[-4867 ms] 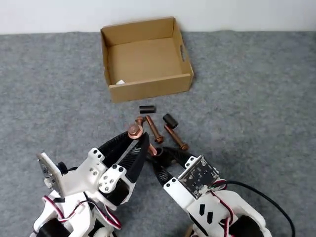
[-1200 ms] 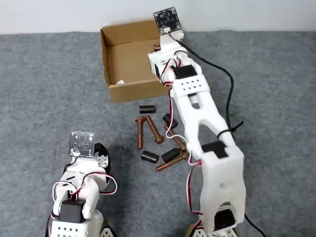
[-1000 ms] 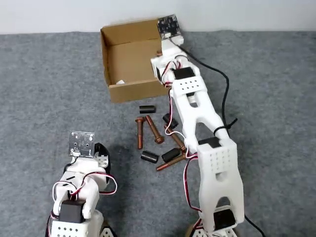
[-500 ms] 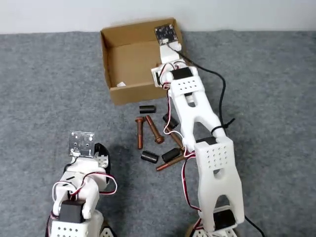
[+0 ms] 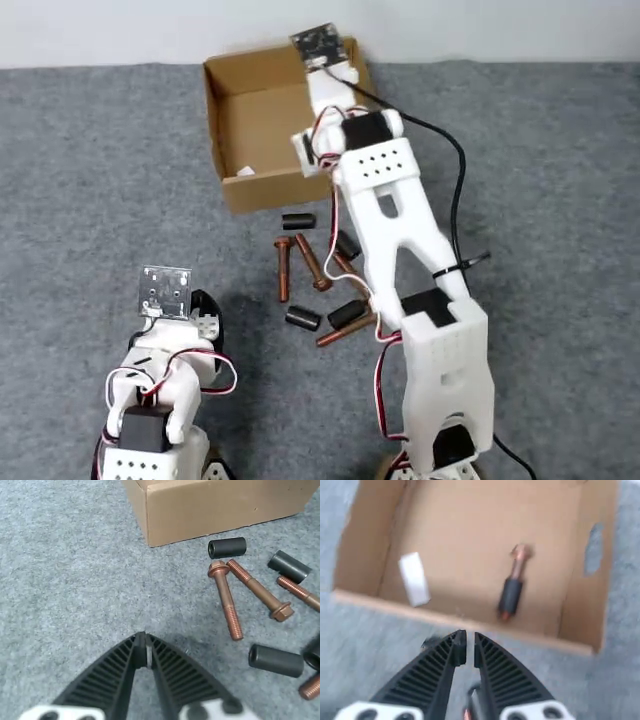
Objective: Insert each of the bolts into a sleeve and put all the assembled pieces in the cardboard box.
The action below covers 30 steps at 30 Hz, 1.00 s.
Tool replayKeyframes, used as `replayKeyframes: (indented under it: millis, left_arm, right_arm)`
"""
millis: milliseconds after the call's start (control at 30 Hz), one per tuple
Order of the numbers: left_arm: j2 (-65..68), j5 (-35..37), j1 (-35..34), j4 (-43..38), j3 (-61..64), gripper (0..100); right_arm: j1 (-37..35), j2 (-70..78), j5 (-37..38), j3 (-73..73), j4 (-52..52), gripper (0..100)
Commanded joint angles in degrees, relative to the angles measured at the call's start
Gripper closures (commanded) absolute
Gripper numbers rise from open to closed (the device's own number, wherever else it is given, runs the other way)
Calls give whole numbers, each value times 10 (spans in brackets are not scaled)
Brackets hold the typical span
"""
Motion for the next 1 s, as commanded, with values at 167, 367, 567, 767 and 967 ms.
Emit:
replayKeyframes:
  millis: [167,367,567,767,967]
  left_arm:
    - [-3,-2,-5,4,-3,993]
    - [-3,-2,-5,4,-3,993]
    - [-3,-2,-5,4,-3,993]
    - [-3,-2,-5,4,-3,993]
    - [-3,-2,-5,3,-3,993]
  right_arm:
    - [-7,-47,32,-29,185,987]
    - [-6,-27,107,-25,237,961]
    - [0,44,107,-28,244,829]
    - [5,103,111,-28,192,850]
    - [15,153,112,-28,137,850]
